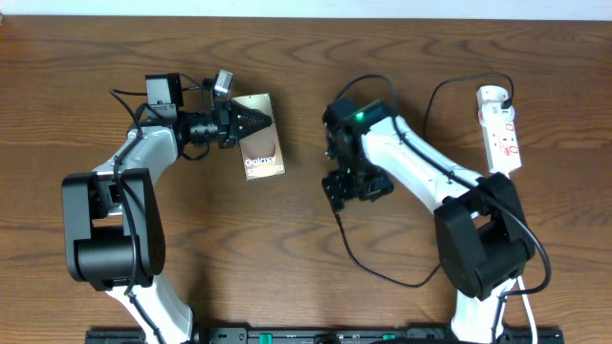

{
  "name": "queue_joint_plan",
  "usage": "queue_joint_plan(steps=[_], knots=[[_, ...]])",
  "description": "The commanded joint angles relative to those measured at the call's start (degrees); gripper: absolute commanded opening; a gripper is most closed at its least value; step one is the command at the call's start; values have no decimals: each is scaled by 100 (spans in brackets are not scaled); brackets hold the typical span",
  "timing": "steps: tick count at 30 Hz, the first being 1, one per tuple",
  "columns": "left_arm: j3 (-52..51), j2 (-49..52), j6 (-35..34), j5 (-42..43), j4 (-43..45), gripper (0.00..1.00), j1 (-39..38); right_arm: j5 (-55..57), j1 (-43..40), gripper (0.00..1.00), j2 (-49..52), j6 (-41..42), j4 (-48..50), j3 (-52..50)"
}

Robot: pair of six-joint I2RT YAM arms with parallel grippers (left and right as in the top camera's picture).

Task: Plug charger to phone and switch on socket
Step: 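Lower the right gripper to the cable connector lying on the table, then close the right gripper on the cable connector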

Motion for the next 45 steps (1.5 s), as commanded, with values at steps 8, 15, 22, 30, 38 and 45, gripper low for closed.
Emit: queue_joint_plan(steps=[8,15,22,30,38,45], knots=[[28,-52,98,195,28,7,31,-168,437,79,-9,452,361,-551],[28,-52,101,195,28,7,31,-166,437,73,-9,592,656,-828],[28,-52,125,192,31,7,31,-166,437,68,-9,662,1012,-1167],[28,-52,144,195,28,7,31,-168,444,50,-4,699,1174,-1309],[28,-52,229,195,31,7,31,24,553,49,-4,680,1281,-1311],[28,-52,234,195,31,7,31,352,778,45,-4,791,1491,-1311]])
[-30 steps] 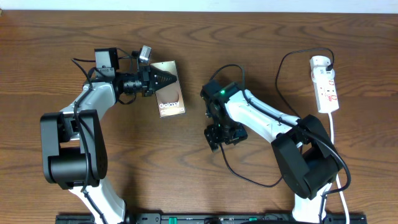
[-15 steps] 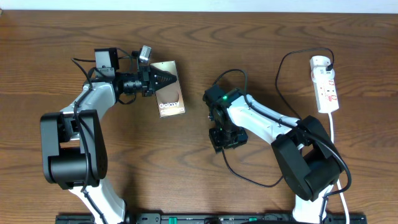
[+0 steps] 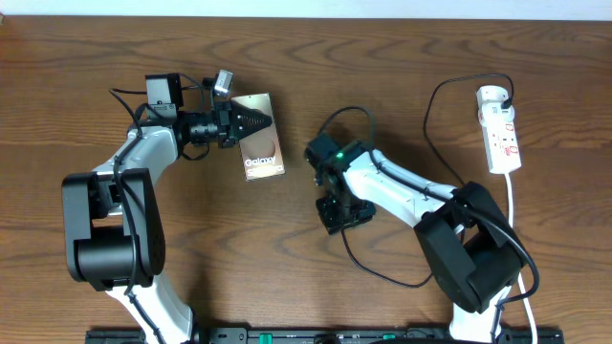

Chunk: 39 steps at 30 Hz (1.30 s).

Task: Plug charger to phone and switch on socket
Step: 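Close the right gripper on the cable connector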

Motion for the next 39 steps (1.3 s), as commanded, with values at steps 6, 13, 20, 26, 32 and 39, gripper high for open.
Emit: queue_joint_plan(steps=[6,13,20,26,32,39], knots=[[28,-52,101,205,26,7,31,485,138,40,120,269,232,-129],[28,-52,101,205,26,7,31,509,138,31,120,291,258,-129],[28,-52,101,205,26,7,31,507,138,15,120,293,258,-129],[28,-52,98,205,24,7,31,505,138,6,120,330,256,-129],[28,-52,98,205,24,7,31,503,140,1,120,341,254,-129],[28,-52,98,208,24,7,31,459,138,1,120,372,256,-127]])
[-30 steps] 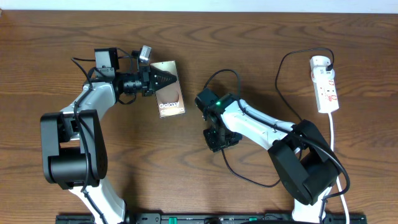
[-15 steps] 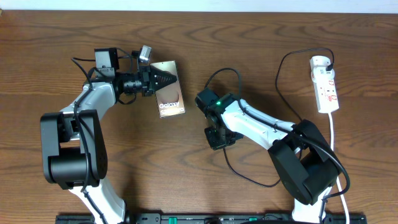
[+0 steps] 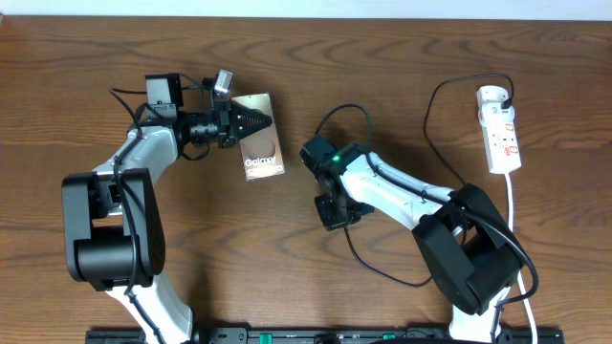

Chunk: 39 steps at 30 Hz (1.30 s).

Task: Plug charger to phone and switch on socket
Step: 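Close the right gripper on the cable connector, then lift the connector with the right gripper toward the phone's bottom edge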

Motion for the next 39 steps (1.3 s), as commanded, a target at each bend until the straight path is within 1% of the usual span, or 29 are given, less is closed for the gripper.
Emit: queue_joint_plan(steps=[1,4,13,22,25,27,29,32,35,39], knots=[[28,-52,92,208,24,7,31,-68,24,1,131,52,50,-116],[28,-52,92,208,24,8,31,-210,-13,1,131,-59,-15,-59],[28,-52,90,210,28,7,184,-1867,-444,1,118,-1054,-490,568],[28,-52,7,367,28,7,625,-4710,-1097,1,66,-2675,-411,1128],[28,-55,2,490,50,7,743,-5928,-1268,1,66,-3477,-345,1158],[28,-55,-26,710,190,7,776,-6395,-1305,1,66,-3816,-319,1158],[28,-66,-302,765,417,7,780,-6734,-1307,1,66,-3995,-216,1158],[28,-70,-839,765,955,7,774,-7195,-1276,1,66,-4004,122,1158],[28,-70,-1674,763,1821,7,774,-7853,-1252,1,66,-3864,640,1158],[28,-70,-3154,682,3394,7,774,-8039,-1246,1,68,-2761,1602,1158]])
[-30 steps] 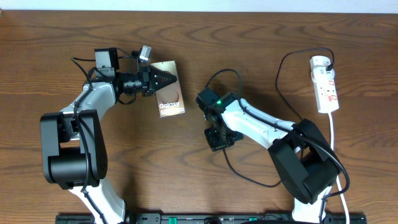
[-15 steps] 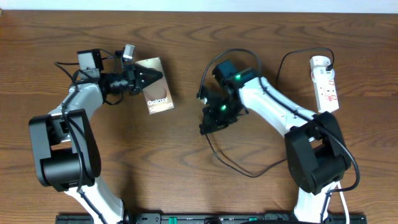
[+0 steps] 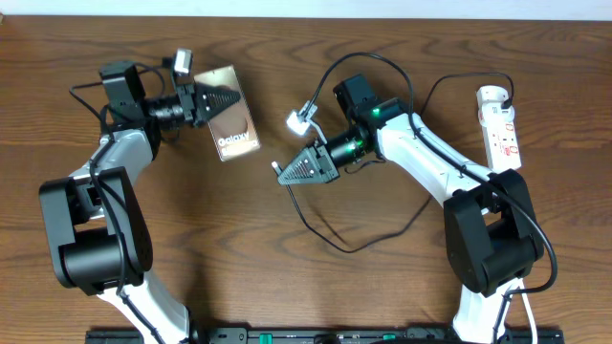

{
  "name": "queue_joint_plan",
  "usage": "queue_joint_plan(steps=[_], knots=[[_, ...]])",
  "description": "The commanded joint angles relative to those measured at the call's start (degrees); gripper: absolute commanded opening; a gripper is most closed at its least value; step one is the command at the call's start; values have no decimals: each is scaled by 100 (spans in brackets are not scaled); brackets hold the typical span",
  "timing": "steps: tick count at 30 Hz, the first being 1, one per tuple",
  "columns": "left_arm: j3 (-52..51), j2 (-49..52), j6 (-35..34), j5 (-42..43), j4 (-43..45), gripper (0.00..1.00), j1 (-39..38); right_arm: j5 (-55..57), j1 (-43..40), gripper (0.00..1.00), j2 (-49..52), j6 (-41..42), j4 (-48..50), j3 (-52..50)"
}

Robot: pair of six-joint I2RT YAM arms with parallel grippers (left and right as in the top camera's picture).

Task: Plug charger to phone and switch on socket
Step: 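Lift the connector with the right gripper toward the phone's bottom edge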

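Observation:
The phone (image 3: 234, 134), gold-brown with "Galaxy" printed on it, lies at the left of the table. My left gripper (image 3: 226, 98) is shut on its upper end. My right gripper (image 3: 284, 173) points left in the middle of the table and is shut on the plug end of the black charger cable (image 3: 330, 239). The plug tip is a short way right of and below the phone, not touching it. The cable loops down across the table and back up toward the white power strip (image 3: 501, 134) at the far right. The switch state on the strip cannot be made out.
The cable's slack forms a wide loop (image 3: 402, 225) under my right arm. A second black loop (image 3: 382, 62) arches above the right wrist. Both arm bases stand at the table's front edge.
My right gripper was pointing down at the cable end on the table; now it is turned to the left, with the plug in it. My left gripper and the phone have shifted left and slightly up.
My left gripper stayed on the phone's upper end throughout the earlier moments. My right gripper stood over the cable end mid-table and edged left over three moments. Now it holds the plug pointed at the phone, which has moved left.

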Motion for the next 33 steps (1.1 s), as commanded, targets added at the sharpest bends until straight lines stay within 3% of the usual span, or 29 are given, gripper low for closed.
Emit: queue_joint_plan(steps=[1,8,12,18,33], knots=[[61,-70,-1871,136,1036,7,13,-688,52,1,-24,835,518,96],[61,-70,-4452,-785,3816,7,13,-684,68,1,-24,2354,2061,96],[61,-70,-5095,-1180,4369,7,11,-675,68,1,-24,3202,2990,96],[61,-70,-5276,-1204,4391,7,9,-525,68,1,-24,3869,3733,96],[61,-70,-5650,-1220,5134,7,-264,-420,68,1,-24,4402,4186,96]])
